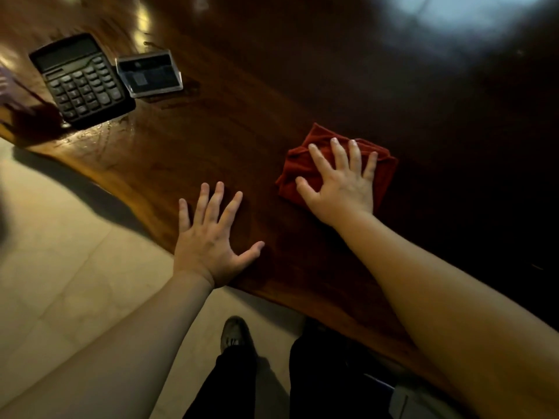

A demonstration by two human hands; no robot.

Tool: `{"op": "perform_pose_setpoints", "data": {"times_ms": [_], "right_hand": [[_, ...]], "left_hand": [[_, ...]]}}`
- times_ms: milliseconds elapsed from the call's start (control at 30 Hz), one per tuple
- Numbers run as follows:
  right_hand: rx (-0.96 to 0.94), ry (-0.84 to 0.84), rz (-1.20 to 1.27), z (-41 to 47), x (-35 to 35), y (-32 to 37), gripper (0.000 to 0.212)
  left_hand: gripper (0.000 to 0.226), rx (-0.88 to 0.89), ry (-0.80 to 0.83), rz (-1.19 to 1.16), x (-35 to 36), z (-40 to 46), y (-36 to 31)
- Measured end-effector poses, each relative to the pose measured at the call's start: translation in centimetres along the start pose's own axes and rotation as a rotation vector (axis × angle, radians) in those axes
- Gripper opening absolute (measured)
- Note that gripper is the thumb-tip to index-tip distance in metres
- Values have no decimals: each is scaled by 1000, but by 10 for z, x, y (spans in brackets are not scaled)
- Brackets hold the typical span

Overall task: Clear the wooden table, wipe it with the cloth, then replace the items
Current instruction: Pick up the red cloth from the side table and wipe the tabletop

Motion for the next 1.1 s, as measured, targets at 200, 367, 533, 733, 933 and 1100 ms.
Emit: {"op": "perform_pose_setpoints", "data": {"times_ms": [200, 367, 533, 733, 933, 1100], "right_hand": [[-175, -53, 43, -70, 12, 66, 77], [-223, -43, 91, -126, 26, 56, 71], [-252, 12, 44, -173, 38, 12, 75], [-97, 42, 22, -206, 36, -73, 76], [103, 24, 80, -182, 17, -130, 76], [269, -1, 52, -124, 4, -153, 80]], "left_hand": [[91, 19, 16, -12, -2, -2, 0], [102, 118, 65, 18, 0, -5, -5], [83, 85, 21, -2, -1, -4, -4], [86, 50, -9, -6, 1, -2, -1], [84, 46, -34, -12, 2, 0, -1], [83, 44, -62, -13, 0, -1, -1]]}}
Point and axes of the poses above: each hand's wrist, its own z-axis towards the middle knuckle, its own x-axis out of the palm, y = z × x, the point moved 9 cm from there along z, towards the middle knuckle, and after that the axes turned 2 degrees about x, right-handed, at the moved point
